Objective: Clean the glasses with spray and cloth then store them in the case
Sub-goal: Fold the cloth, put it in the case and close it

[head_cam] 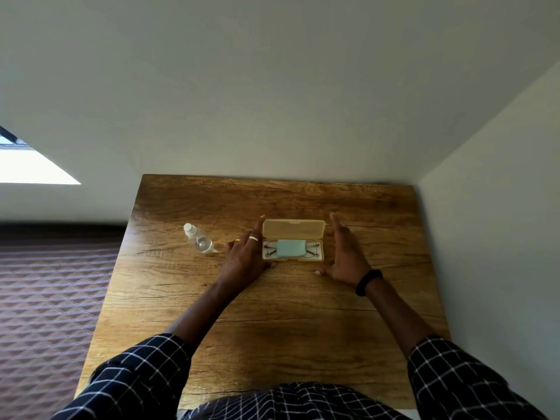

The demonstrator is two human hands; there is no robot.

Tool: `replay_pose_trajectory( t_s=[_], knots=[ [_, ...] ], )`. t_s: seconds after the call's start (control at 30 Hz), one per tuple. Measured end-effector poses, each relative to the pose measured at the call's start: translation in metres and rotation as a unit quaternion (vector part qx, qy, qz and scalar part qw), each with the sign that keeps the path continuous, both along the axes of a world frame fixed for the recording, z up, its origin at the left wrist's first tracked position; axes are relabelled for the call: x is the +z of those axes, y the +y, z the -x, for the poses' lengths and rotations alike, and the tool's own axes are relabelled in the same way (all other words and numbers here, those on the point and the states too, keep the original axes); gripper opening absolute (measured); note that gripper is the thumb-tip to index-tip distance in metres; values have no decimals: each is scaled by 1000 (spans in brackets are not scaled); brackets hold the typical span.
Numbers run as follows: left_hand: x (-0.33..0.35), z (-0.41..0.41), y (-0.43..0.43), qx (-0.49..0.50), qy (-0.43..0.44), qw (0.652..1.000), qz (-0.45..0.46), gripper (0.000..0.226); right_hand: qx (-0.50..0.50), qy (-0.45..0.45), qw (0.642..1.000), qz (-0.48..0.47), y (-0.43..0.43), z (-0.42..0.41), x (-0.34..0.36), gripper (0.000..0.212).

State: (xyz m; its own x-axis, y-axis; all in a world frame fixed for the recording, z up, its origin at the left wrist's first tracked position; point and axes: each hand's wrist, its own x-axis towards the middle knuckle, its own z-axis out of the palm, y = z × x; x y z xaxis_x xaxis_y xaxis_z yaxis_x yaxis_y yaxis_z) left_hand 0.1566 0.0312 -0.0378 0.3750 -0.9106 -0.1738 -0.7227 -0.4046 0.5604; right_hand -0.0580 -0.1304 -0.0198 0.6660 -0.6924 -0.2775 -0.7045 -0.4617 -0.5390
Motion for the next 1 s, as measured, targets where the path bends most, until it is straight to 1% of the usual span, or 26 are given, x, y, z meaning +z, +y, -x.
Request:
replay_pose_trajectory(
  t_s=[0.1,0.2,0.3,0.4,0.53,0.6,0.67,0.73,0.83,1.0],
  knots=[
    [0,0,0,6,6,1000,2,122,27,-6,1000,-10,-5,-9,-1,144],
    [2,0,1,9,8,1000,12,121,14,-30,999,-21,-4,-13,-2,134],
    [5,0,1,15,20,1000,17,115,14,-39,999,-3,0,-11,-2,125],
    [2,-3,5,16,31,998,48,108,0,-46,999,10,5,-10,1,117],
    [3,-3,7,32,66,994,83,96,-22,-48,999,15,9,-9,2,100],
    [6,2,6,43,76,990,107,85,-14,-47,998,33,10,-6,1,85],
    [6,5,8,44,74,988,128,71,17,-42,996,77,12,-4,-3,63],
    [4,5,11,39,53,990,123,61,33,-27,993,109,15,-3,-4,49],
    [-1,6,15,34,11,993,113,50,35,-23,991,127,18,-2,-6,43],
    [-8,10,14,37,-9,990,135,48,46,-39,988,141,17,-1,-9,39]
  ],
)
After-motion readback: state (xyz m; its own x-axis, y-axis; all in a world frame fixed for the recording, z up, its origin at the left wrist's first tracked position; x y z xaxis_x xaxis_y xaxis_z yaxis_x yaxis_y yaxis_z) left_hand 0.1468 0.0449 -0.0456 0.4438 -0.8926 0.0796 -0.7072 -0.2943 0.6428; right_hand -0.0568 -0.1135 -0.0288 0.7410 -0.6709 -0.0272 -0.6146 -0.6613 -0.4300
